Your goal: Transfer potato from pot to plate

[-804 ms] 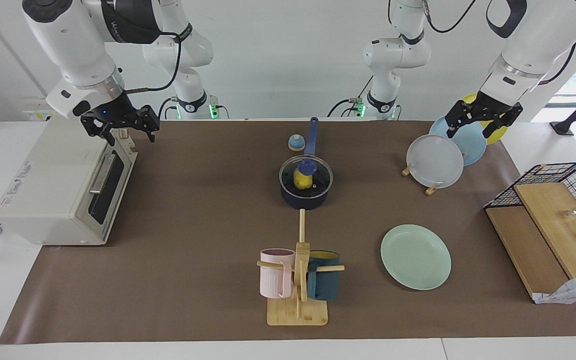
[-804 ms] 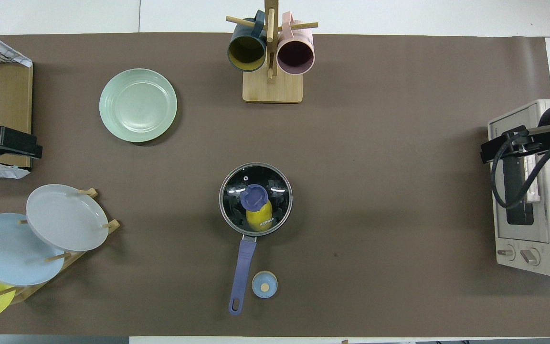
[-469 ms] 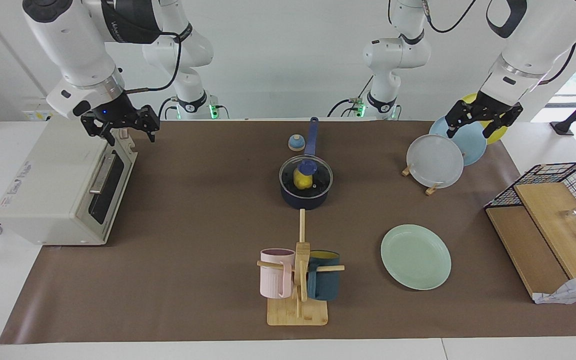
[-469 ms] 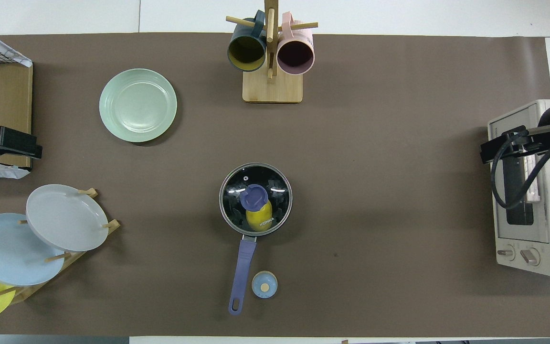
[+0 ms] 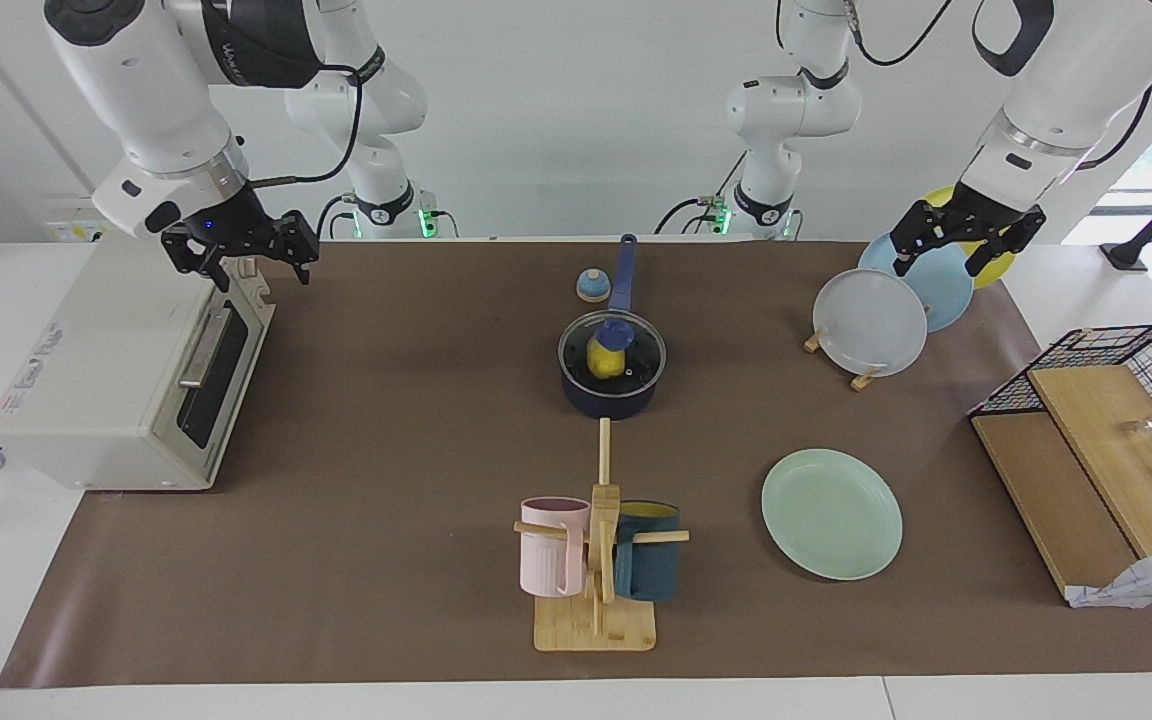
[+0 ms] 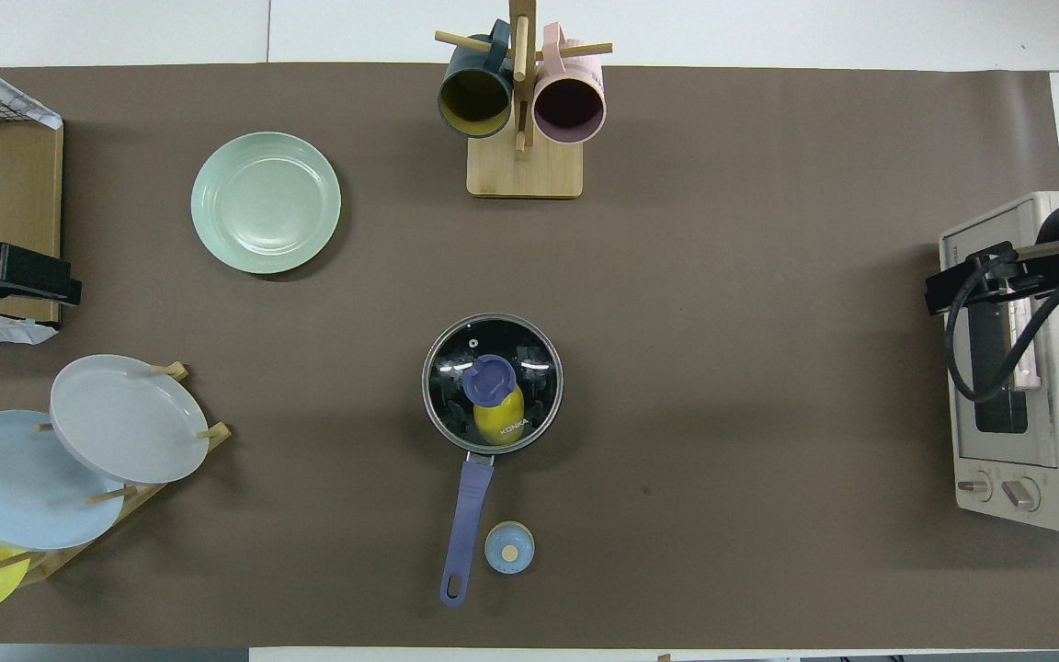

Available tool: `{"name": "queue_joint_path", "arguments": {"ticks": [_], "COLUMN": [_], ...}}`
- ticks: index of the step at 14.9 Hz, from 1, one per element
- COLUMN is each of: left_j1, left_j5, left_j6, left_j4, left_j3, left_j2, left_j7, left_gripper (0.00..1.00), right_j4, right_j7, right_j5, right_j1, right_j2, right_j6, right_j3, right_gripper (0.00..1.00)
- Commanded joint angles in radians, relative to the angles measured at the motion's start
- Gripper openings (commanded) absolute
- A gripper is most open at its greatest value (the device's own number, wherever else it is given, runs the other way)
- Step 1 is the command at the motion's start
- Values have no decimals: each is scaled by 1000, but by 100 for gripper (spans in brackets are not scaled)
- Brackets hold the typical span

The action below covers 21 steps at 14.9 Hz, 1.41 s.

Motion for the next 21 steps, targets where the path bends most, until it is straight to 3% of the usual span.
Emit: {"name": "queue_joint_path", "arguments": {"ticks": [1, 4, 8, 13, 16, 21], "left_j1": [-6, -6, -5, -5, -5, -6], "left_j5": [17, 17, 17, 17, 17, 17], "left_j6": [-5, -5, -5, -5, -5, -5], "left_j4": [-24, -24, -24, -24, -24, -24], "left_j3": [4, 4, 4, 4, 4, 4], "left_j2": [-26, -26, -26, -26, -26, -26], "left_j7": [-11, -11, -11, -11, -11, -11], "left_gripper": [100, 100, 100, 100, 100, 100], "right_j4": [-12, -12, 10, 218, 188, 156], "right_j7": [4, 6, 82, 318, 516, 702], "right_j5": [15, 111, 116, 86, 73, 17], "right_j1": [-5, 18, 148, 372, 536, 664], "right_j2": [-19, -13, 60, 263, 306, 416], "right_j6": [-2, 57, 87, 96, 259, 395], "right_j3": [6, 8, 8, 9, 8, 8], "right_gripper": [100, 100, 100, 100, 100, 100]}}
